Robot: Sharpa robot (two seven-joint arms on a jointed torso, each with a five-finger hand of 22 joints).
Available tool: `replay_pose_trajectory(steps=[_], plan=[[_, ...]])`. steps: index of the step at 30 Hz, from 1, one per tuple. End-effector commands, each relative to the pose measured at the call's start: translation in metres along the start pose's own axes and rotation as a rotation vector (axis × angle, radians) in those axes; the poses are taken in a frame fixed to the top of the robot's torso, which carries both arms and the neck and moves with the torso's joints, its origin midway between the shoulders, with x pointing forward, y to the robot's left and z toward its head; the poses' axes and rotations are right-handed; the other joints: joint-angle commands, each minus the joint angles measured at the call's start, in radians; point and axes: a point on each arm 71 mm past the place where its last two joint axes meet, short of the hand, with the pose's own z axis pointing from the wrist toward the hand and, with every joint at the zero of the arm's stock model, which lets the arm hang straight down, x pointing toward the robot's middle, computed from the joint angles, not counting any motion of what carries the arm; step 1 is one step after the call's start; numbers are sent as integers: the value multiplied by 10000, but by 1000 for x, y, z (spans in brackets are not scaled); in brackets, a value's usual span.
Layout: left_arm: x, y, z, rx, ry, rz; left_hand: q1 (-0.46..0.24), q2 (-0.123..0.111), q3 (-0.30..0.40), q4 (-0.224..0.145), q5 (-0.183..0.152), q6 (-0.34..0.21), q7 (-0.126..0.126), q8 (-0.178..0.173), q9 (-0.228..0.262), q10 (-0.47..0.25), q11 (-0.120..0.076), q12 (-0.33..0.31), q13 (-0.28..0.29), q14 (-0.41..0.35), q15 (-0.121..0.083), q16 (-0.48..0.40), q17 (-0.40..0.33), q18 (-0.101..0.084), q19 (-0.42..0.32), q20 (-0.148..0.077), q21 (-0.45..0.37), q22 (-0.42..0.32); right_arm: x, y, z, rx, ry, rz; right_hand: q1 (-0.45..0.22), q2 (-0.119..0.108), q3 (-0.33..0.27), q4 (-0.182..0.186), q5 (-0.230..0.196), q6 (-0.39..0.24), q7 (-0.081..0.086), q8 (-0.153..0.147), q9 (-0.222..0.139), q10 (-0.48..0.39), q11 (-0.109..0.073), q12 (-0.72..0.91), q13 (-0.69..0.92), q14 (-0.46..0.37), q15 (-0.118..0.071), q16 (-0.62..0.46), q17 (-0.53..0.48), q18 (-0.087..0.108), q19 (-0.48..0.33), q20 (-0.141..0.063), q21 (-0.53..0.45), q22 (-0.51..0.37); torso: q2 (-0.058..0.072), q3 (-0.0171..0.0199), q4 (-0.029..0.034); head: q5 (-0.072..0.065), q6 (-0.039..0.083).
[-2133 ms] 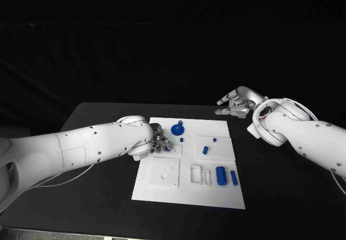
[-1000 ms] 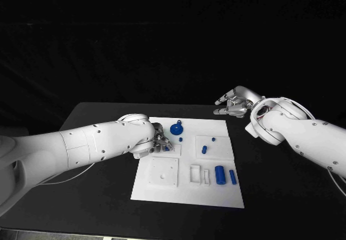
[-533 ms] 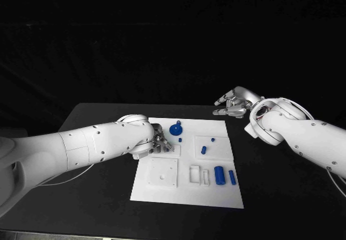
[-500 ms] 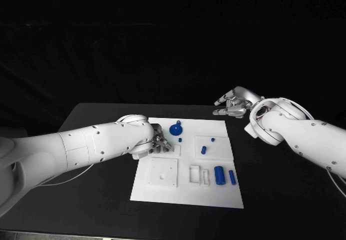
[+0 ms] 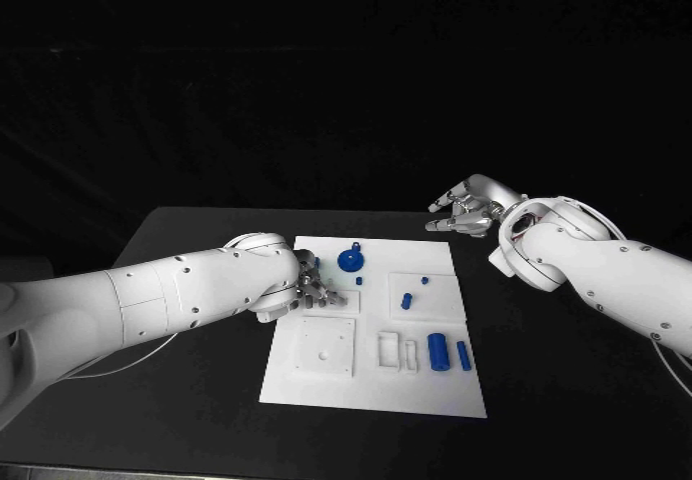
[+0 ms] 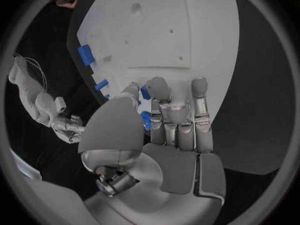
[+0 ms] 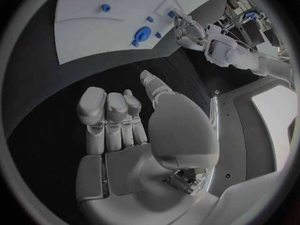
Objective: Assemble the parts on the task board
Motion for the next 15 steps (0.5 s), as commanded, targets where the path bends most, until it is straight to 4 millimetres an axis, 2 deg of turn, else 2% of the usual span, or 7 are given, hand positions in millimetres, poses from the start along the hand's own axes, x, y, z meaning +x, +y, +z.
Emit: replay_pose_trajectory(steps=[1, 5, 7, 12, 14, 15], plan=[[-2, -1, -2, 111, -140, -182, -115, -88, -60, 49, -291, 52, 38, -41, -35, 456, 0, -80, -17, -62, 1, -82, -52, 22, 18, 3, -45, 180, 1, 0, 0, -42, 35, -4, -108, 15, -9, 50, 35, 34, 23, -47, -12, -85, 16, -18, -10, -14, 28, -67, -4, 123, 340, 41, -52, 1151, 1, 10, 0, -2, 13], [-4, -1, -4, 224, -76, -507, -336, -200, -272, 67, -597, -4, 60, -59, -123, 457, 12, -155, -57, -96, 1, -178, -197, 9, 15, -14, -80, 173, 1, -1, 0, -19, 21, -2, -115, 21, -27, 69, 39, 36, 23, -46, -12, -92, 16, -30, -21, -15, 28, -75, -9, 123, 340, 42, -58, 1151, 2, 8, 5, -5, 24], [-8, -2, -6, 325, -89, -760, -348, -39, -906, 73, -375, -46, 77, -60, -207, 458, 24, -214, -87, -114, 9, -255, -308, -10, 17, -24, -119, 167, 0, -2, 1, -6, 13, 1, -115, 21, -27, 69, 39, 36, 23, -46, -12, -92, 16, -30, -21, -15, 28, -75, -9, 123, 340, 42, -58, 1151, 6, 11, 7, 1, 51], [-26, -4, -12, 506, -306, -1285, -308, 6, -905, 70, -325, -192, 127, -66, -528, 458, 52, -357, -145, -173, 15, -443, -564, -50, 26, -49, -256, 161, 0, -3, 1, 27, 1, 3, -115, 21, -27, 69, 39, 36, 23, -46, -12, -92, 16, -30, -21, -15, 28, -75, -9, 123, 340, 42, -58, 1151, 3, 19, -2, 16, 96], [-37, -2, -13, 535, -473, -1482, -253, 53, -867, 61, -274, -249, 142, -55, -542, 454, 62, -423, -162, -226, 19, -512, -680, -65, 17, -55, -305, 159, 0, -4, 1, 38, -2, 1, -115, 21, -27, 69, 39, 36, 23, -46, -12, -92, 16, -30, -21, -15, 28, -75, -9, 123, 340, 42, -58, 1151, 14, 24, -1, 30, 152], [-40, -2, -14, 533, -523, -1540, -173, 100, -842, 47, -103, -342, 168, -64, -531, 442, 83, -495, -183, -278, 20, -581, -766, -76, 1, -69, -335, 155, 0, -4, 1, 41, -3, 1, -115, 21, -27, 69, 39, 36, 23, -46, -12, -92, 16, -30, -21, -15, 28, -75, -9, 123, 340, 42, -58, 1151, 16, 22, 1, 28, 159]])
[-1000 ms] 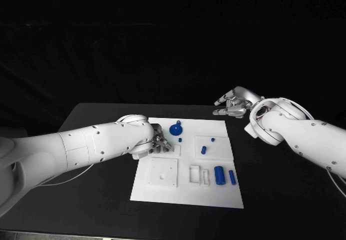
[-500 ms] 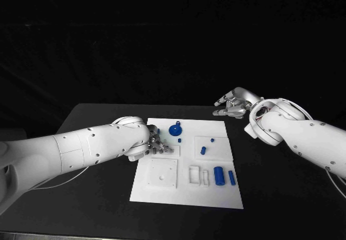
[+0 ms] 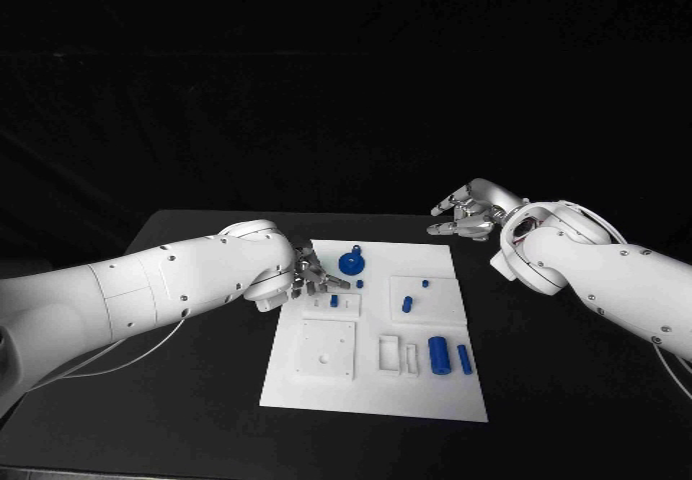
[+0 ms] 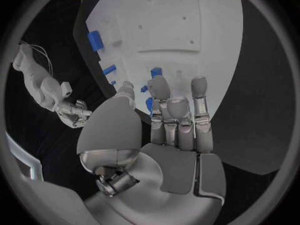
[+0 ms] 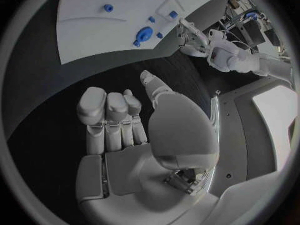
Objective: Assemble the parts on the task board
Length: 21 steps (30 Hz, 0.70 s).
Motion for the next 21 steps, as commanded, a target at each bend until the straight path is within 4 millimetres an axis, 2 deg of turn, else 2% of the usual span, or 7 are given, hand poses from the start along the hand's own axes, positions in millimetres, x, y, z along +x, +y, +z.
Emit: replay_pose_trajectory(steps=[1, 5, 8, 11, 18, 20, 21], plan=[[-16, 0, -2, 168, -176, -616, 200, 208, 90, -63, 490, -300, 53, -16, 12, 430, 113, -260, -74, -176, 17, -190, -204, -104, -36, -88, -119, 147, 0, 0, 0, -50, 18, 1, -115, 21, 2, 40, 39, 36, 23, -46, -12, -55, -20, -30, -7, -15, 28, -34, -9, 123, 340, 42, -58, 1151, 23, 12, -8, 11, 73], [-42, 4, 0, 67, -583, -917, 476, 465, 79, -255, 1078, -748, 160, 28, 128, 365, 186, -689, -68, -416, 39, -292, -428, -154, -149, -108, -345, 134, 0, 0, 0, -40, 7, 2, -113, 25, -9, 63, 66, 34, 22, -47, -12, -48, -22, -22, -6, -9, 26, -27, -3, 122, 347, 40, -53, 1154, 33, 16, -6, 13, 117], [-58, 8, 4, -11, -852, -1064, 503, 667, -51, -647, 1666, -1129, 236, 38, 86, 250, 208, -923, 41, -586, 63, -254, -585, -154, -182, -88, -501, 148, 0, 0, 0, -43, 6, 5, -113, 25, -9, 63, 66, 34, 22, -47, -12, -48, -22, -22, -6, -9, 26, -27, -3, 122, 347, 40, -53, 1154, 63, 24, -23, 31, 162], [-68, 11, 7, -73, -1038, -1114, 488, 845, -137, -948, 2021, -1336, 268, 74, 68, 129, 220, -986, 222, -697, 87, -158, -800, -154, -173, -65, -610, 172, 0, 0, 0, -49, 9, 8, -107, 22, -6, 61, 74, 22, 25, -48, -13, -48, -21, -22, -6, -10, 27, -31, -5, 121, 348, 41, -50, 1155, 107, 18, -42, 29, 191], [-84, 12, 16, -214, -1220, -891, 473, 1055, -226, -1220, 2351, -1610, 341, 18, -146, 10, 261, -1029, 413, -853, 128, 41, -1131, -154, -199, -28, -716, 185, 1, 2, 0, -81, 7, 7, -93, 18, 8, 57, 113, 8, 29, -47, -12, -45, -20, -21, -7, -9, 28, -31, -5, 122, 348, 42, -53, 1155, 272, 40, -87, 30, 326], [-86, 11, 18, -267, -1195, -792, 463, 1125, -269, -1300, 2381, -1652, 365, 17, -424, -26, 277, -1049, 434, -905, 146, 78, -1217, -154, -214, -13, -745, 187, 1, 2, 0, -99, 8, 8, -96, 17, 12, 59, 127, 3, 28, -47, -12, -41, -20, -16, -4, -10, 28, -33, -6, 121, 349, 42, -49, 1156, 325, 47, -97, 26, 362], [-88, 11, 20, -300, -1156, -720, 437, 1164, -306, -1347, 2378, -1775, 411, 82, -875, -75, 303, -1069, 446, -956, 165, 106, -1282, -154, -239, 2, -773, 187, 1, 3, 0, -113, 8, 10, -96, 17, 12, 59, 127, 3, 28, -47, -12, -41, -20, -16, -4, -10, 28, -33, -6, 121, 349, 42, -49, 1156, 373, 48, -105, 26, 396]])
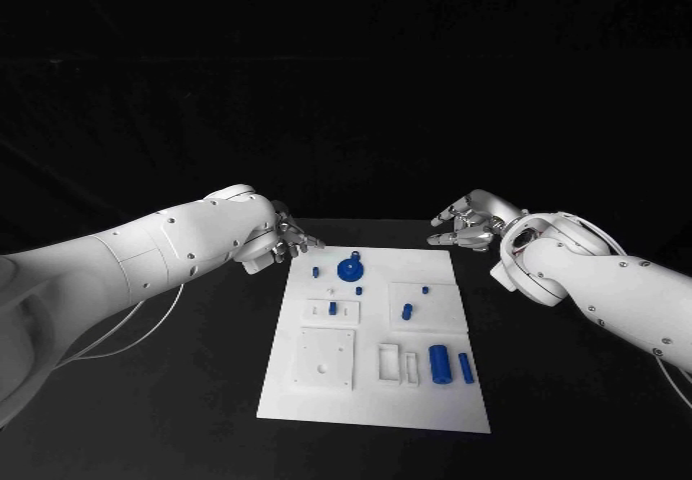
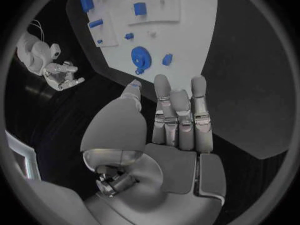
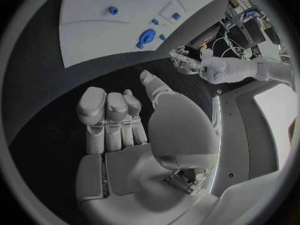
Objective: Assemble the parts on the task board
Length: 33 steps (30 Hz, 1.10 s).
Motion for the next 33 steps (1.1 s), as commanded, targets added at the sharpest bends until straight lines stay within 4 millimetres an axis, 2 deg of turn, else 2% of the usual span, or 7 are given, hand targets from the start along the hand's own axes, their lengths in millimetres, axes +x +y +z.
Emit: replay_pose_trajectory(steps=[1, 2, 3, 8, 15, 22, 33], plan=[[0, -5, 3, 352, 411, 355, -3, 136, -29, -96, 48, -214, 67, 41, -640, -53, 85, -78, 26, -119, 17, 68, -102, -153, -83, 26, -85, 189, 1, 3, 0, -107, 11, -9, -96, 17, 12, 59, 30, 3, 28, -46, -13, -42, -19, -15, -5, -10, 28, -33, -6, 121, 349, 42, -50, 1157, 162, 10, -34, 3, 91], [0, -5, 4, 338, 441, 390, -5, 145, -31, -102, 47, -262, 81, 23, -740, -63, 94, -84, 26, -122, 21, 72, -114, -153, -85, 29, -90, 189, 1, 3, 0, -113, 10, -9, -96, 17, 12, 59, 30, 3, 28, -46, -13, -42, -19, -15, -5, -10, 28, -33, -6, 121, 349, 42, -50, 1157, 175, 12, -36, 3, 104], [-1, -5, 5, 304, 520, 471, -22, 189, -61, -165, 51, -296, 109, 78, -1283, -85, 117, -100, 29, -159, 38, 110, -178, -153, -97, 46, -120, 190, 0, 3, 0, -127, 8, -8, -98, 10, 14, 60, 43, -21, 35, -51, -15, -41, -16, -14, -5, -8, 29, -30, -4, 121, 350, 42, -47, 1157, 208, 15, -39, 0, 127], [-1, -5, 9, 213, 796, 707, -47, 281, -123, -311, 68, -480, 189, 186, -2082, -143, 159, -139, 20, -237, 74, 145, -317, -153, -120, 76, -194, 188, -1, 5, -1, -168, -23, 11, -98, 10, 14, 60, 43, -21, 35, -51, -15, -41, -16, -14, -5, -8, 29, -30, -4, 121, 350, 42, -47, 1157, 304, 20, -47, -16, 186], [2, -3, 13, 122, 1189, 949, -77, 435, -296, -605, 567, -738, 274, 497, -3333, -274, 208, -169, -3, -377, 127, 226, -537, -153, -149, 124, -332, 197, -5, 8, 0, -214, -111, 66, -101, 1, 9, 62, 51, -55, 43, -53, -16, -46, -13, -22, -12, -9, 32, -34, -6, 121, 349, 45, -43, 1158, 459, 29, -67, -21, 291], [3, -1, 14, 62, 1325, 1012, -94, 436, -306, -609, 658, -809, 284, 671, -3629, -311, 215, -137, -2, -423, 136, 292, -600, -152, -151, 133, -365, 199, -6, 8, 0, -220, -150, 93, -109, -8, -6, 66, 63, -78, 47, -49, -14, -47, -10, -26, -16, -11, 35, -38, -8, 123, 346, 48, -55, 1155, 503, 53, -68, -10, 295], [5, -2, 14, 82, 1553, 1089, -183, 224, -158, -319, 538, -823, 298, 739, -3743, -321, 226, -135, -11, -435, 145, 305, -641, -153, -160, 140, -387, 199, -6, 9, 1, -216, -172, 110, -100, 1, -24, 83, 87, -74, 44, -46, -13, -44, -11, -24, -18, -9, 36, -33, -5, 124, 348, 50, -48, 1158, 495, 44, -76, 4, 290]])
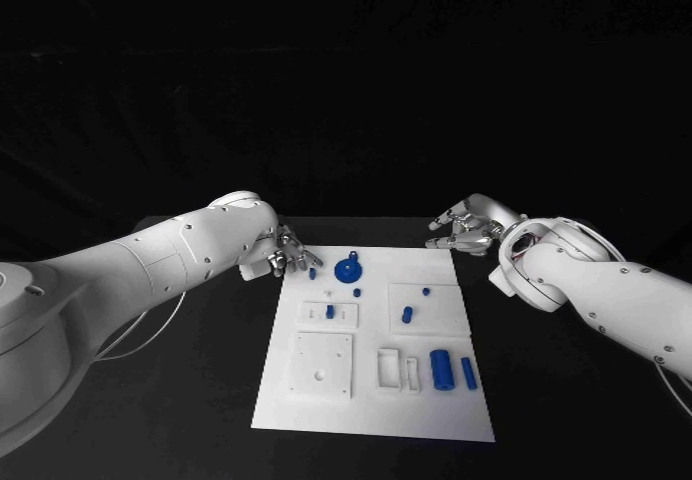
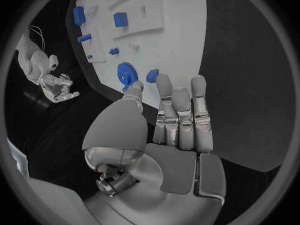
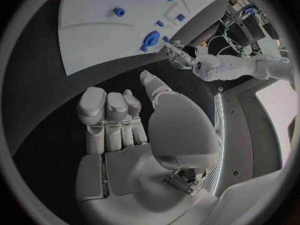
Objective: Assemble the parts on the task board
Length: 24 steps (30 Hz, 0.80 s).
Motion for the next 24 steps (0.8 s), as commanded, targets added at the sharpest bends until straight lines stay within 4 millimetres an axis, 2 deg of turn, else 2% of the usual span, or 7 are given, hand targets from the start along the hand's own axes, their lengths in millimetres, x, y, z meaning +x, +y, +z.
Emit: replay_pose_trajectory(steps=[1, 10, 24], plan=[[4, -4, 0, 188, 367, 189, -49, -90, 22, 76, -63, -76, -19, 62, -16, -74, -19, -19, -14, -65, -9, 42, -10, -153, -54, 34, -40, 195, 0, 1, 0, -45, -8, -25, -100, 1, -24, 83, 87, -21, 24, -46, -13, -44, -10, -25, -10, -9, 35, -33, -5, 125, 348, 50, -48, 1158, 5, 0, -7, 4, 15], [6, -5, -1, 245, 599, 253, -20, 56, -64, -47, -45, -42, -15, 2, -178, -70, -14, -43, -35, -77, -5, 47, -29, -153, -57, 37, -40, 203, 0, 1, 1, -28, 1, -25, -100, 1, -24, 83, 87, -21, 24, -46, -13, -44, -10, -25, -10, -9, 35, -33, -5, 125, 348, 50, -48, 1158, 7, -18, 12, 4, -9], [6, -4, 0, 270, 652, 198, 134, 378, -239, -453, -40, -50, -21, -16, -303, -87, -17, -53, -39, -96, -4, 49, -56, -153, -69, 42, -62, 197, 2, 2, 1, -42, 36, -13, -96, 6, -15, 88, 87, -9, 22, -46, -13, -38, -11, -13, -3, -7, 34, -26, 0, 125, 350, 49, -42, 1160, 24, -14, -4, 7, -8]])
